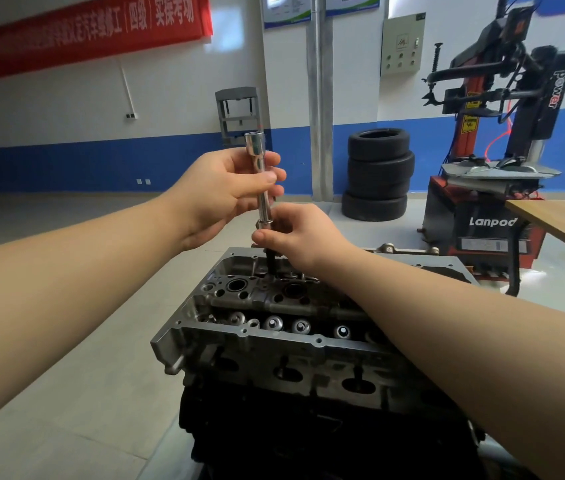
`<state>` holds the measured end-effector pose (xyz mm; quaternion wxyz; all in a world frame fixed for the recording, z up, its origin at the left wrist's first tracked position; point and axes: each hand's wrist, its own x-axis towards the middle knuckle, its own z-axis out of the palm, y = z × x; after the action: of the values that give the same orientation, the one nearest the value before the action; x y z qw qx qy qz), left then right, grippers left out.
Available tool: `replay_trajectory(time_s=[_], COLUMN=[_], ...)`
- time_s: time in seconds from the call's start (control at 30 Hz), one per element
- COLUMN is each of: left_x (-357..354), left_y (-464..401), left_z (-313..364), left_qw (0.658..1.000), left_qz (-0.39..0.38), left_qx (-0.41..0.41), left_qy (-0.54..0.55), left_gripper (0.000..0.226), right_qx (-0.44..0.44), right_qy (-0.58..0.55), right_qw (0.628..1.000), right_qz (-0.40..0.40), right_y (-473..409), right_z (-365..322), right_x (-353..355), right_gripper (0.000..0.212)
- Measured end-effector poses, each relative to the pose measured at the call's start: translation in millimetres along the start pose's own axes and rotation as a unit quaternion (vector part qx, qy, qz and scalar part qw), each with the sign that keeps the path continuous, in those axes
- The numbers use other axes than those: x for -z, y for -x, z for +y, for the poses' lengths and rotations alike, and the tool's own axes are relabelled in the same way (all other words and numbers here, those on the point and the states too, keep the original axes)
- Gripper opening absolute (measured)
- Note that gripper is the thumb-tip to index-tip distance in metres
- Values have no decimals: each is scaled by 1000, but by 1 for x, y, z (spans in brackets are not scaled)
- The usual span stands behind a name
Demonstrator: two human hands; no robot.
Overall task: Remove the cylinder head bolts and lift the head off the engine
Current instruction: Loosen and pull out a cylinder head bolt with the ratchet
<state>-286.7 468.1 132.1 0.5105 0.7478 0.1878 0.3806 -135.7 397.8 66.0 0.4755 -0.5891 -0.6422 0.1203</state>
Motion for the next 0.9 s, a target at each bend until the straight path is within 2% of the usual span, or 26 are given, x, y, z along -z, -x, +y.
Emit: replay_trajectory(time_s=[0.07, 0.17, 0.3, 0.4, 0.5, 0.57, 0.63, 0.73, 0.8, 0.9], left_x=[1, 2, 1, -2, 1, 1, 0, 0, -1, -2], left_y=[2, 3, 0, -2, -2, 0, 2, 2, 1, -1], left_z=[-1, 1, 0, -2, -2, -4, -4, -4, -6, -7], left_qw=[1000, 999, 992, 982, 995, 999, 999, 997, 988, 982], left_qz=[-15, 21, 69, 98, 57, 24, 32, 60, 93, 106], left_qx=[-1, -17, -39, -56, -36, -18, -13, -27, -46, -53], left_qy=[6, -30, -99, -154, -80, -12, -13, -51, -113, -147], left_gripper=[27, 23, 28, 32, 18, 23, 26, 24, 26, 30], right_qx=[-12, -25, -19, -12, 9, 12, 2, -9, -15, -7], right_qy=[-36, -76, -57, -14, 9, 14, -27, -52, -34, -11], right_qw=[999, 996, 998, 999, 1000, 1000, 1000, 999, 999, 998], right_qz=[-18, -43, 7, 41, 21, 11, -3, -5, 22, 58], right_y=[0, 0, -2, -1, 0, 1, 1, 0, -1, -3], right_z=[1, 4, 3, 3, 2, 1, 1, 3, 3, 4], right_x=[2, 3, -2, -1, 1, 3, 4, 0, -2, 2], right_gripper=[17, 19, 24, 19, 12, 14, 17, 13, 32, 32])
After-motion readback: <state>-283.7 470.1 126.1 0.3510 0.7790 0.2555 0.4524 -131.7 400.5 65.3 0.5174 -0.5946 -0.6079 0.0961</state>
